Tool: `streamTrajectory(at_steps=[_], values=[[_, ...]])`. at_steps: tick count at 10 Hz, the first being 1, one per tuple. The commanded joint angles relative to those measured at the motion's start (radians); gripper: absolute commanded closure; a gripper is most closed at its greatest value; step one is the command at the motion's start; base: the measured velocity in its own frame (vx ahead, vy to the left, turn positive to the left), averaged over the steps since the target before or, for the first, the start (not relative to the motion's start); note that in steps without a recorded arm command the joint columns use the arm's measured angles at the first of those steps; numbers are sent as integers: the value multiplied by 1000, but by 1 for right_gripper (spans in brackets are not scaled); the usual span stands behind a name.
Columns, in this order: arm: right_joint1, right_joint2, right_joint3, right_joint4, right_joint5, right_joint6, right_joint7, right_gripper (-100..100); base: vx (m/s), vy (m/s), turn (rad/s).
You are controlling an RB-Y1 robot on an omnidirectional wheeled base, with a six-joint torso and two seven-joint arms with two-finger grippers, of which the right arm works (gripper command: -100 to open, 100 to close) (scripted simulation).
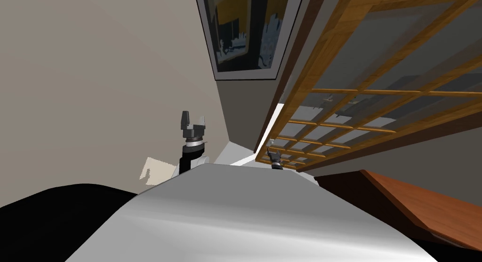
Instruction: Pull the door open
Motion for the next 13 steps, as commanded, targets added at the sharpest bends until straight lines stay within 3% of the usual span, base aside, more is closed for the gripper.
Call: streamTrajectory(at_steps=[1, 2, 3, 6, 8, 9, 10, 13], values=[[5, 2, 6, -10, -17, 3, -35, -100, -56, -27, 42], [3, 1, 4, -7, -10, 2, -20, -100, -28, -13, 7], [6, -14, -8, 13, -21, -11, -48, -100, 76, 26, 156], [10, -37, -25, 43, -34, -31, -82, -100, 200, 10, 153], [12, -48, -33, 58, -40, -40, -98, -100, 135, -3, 60], [12, -44, -30, 47, -37, -32, -87, -100, 71, -10, 25], [12, -44, -30, 47, -37, -32, -87, 100, -8, -1, -33], [12, -44, -30, 47, -37, -32, -87, 100, -22, -4, 2]])
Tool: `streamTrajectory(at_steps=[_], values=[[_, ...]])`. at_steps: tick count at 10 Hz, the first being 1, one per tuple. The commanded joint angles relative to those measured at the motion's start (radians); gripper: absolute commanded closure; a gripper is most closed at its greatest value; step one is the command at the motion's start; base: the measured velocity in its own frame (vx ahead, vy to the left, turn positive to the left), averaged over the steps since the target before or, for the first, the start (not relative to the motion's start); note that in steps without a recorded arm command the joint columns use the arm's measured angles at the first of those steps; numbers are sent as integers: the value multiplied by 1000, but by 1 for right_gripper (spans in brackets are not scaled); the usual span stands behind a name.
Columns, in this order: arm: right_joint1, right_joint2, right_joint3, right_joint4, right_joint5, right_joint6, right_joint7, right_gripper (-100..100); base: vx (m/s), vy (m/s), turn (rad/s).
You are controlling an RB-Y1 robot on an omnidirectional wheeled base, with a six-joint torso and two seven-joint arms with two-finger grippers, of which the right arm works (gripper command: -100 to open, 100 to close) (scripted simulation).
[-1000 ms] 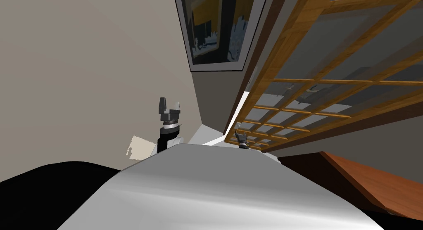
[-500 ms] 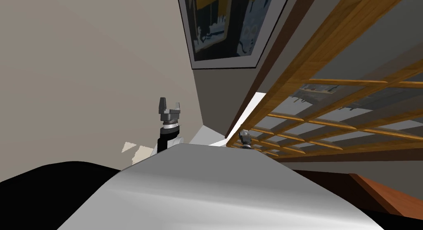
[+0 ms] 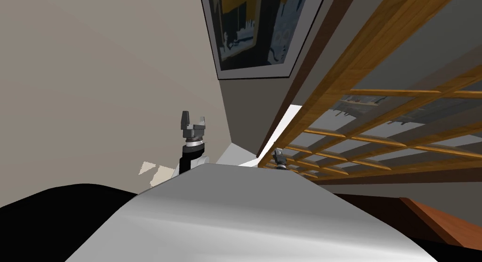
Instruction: Pull the door open
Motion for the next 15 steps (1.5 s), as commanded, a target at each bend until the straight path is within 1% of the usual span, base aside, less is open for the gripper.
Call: streamTrajectory(at_steps=[1, 2, 3, 6, 7, 10, 11, 12, 13, 15], values=[[-1, 3, 1, -2, 1, -2, -1, 100, 0, 0, 0], [-1, 3, 1, -2, 1, -2, -1, 100, 0, 0, 0], [8, -16, 18, 2, 5, -14, -24, 100, -109, -29, 165], [22, -48, 53, 6, 15, -43, -69, 100, -216, -38, 160], [30, -66, 73, 9, 21, -59, -94, 100, -237, -66, 207], [46, -102, 113, 13, 33, -91, -145, 100, -235, -36, 169], [51, -112, 123, 14, 36, -100, -159, 100, -216, -39, 135], [49, -106, 114, 17, 33, -91, -147, 100, -95, -24, 31], [61, -119, 136, 26, 42, -117, -170, 100, -139, -58, 122], [72, -135, 157, 33, 52, -146, -193, 100, -225, -65, 157]])
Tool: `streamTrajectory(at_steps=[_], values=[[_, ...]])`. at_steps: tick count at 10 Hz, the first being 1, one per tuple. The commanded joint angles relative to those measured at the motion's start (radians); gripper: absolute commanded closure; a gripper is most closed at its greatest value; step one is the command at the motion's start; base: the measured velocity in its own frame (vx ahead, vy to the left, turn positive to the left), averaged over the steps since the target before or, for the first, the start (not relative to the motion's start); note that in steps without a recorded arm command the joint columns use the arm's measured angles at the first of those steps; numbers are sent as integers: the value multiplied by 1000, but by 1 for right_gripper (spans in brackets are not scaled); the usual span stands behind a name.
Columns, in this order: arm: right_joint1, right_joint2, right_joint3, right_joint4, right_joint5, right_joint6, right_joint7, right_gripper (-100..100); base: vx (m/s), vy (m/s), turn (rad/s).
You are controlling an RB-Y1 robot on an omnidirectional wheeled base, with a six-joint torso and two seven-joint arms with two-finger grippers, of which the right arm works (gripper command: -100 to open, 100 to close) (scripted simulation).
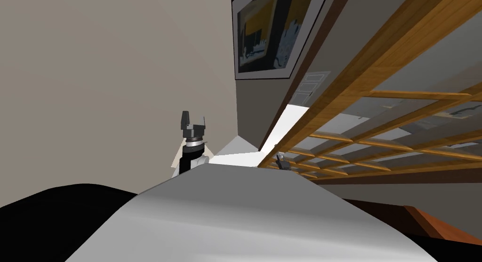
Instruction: Pull the door open
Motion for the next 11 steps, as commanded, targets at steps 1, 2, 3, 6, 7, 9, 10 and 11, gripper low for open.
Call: streamTrajectory(at_steps=[1, 2, 3, 6, 7, 9, 10, 11], values=[[14, -16, 19, 11, 9, -31, -24, 100, -223, -27, 136], [17, -20, 25, 12, 12, -39, -31, 100, -190, -17, 74], [23, -29, 36, 16, 17, -54, -42, 100, -182, -29, 93], [28, -36, 53, 27, 25, -71, -58, 100, -144, -31, 88], [31, -42, 65, 35, 31, -87, -70, 100, -167, -33, 145], [32, -48, 75, 45, 37, -104, -82, 100, -220, -46, 142], [33, -52, 80, 51, 40, -113, -90, 100, -209, -48, 118], [34, -56, 86, 57, 44, -123, -97, 100, -184, -34, 146]])
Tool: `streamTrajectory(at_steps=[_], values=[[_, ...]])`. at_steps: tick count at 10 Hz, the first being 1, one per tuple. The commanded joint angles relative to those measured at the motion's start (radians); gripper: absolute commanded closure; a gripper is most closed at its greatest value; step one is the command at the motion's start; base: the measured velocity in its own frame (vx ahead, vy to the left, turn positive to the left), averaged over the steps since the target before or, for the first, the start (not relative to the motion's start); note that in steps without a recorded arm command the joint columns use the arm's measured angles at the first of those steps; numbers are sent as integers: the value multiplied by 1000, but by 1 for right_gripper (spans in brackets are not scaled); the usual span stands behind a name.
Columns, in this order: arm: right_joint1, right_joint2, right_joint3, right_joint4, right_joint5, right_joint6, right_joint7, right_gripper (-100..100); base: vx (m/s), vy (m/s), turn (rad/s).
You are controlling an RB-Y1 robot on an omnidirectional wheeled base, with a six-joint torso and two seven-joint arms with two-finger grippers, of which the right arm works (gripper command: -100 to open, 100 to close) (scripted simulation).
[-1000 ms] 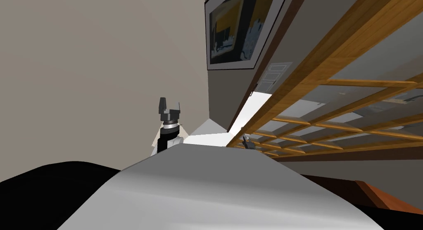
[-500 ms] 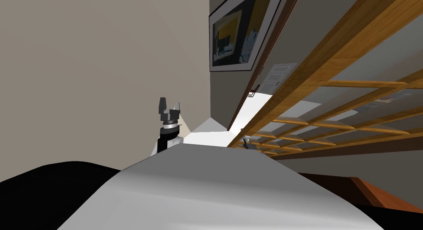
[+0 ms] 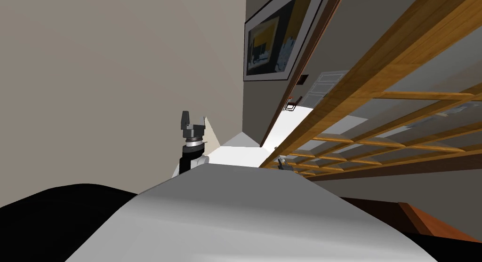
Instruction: Pull the door open
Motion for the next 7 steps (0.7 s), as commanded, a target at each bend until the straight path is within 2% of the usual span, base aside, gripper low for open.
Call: streamTrajectory(at_steps=[1, 4, 5, 7], values=[[2, -5, 10, 8, 6, -19, -12, 100, -179, -45, 124], [3, -15, 26, 24, 15, -46, -31, 100, -217, -60, 123], [3, -12, 24, 18, 13, -34, -25, 100, -99, -23, 37], [2, -15, 37, 35, 18, -52, -38, 100, -159, -43, 161]])
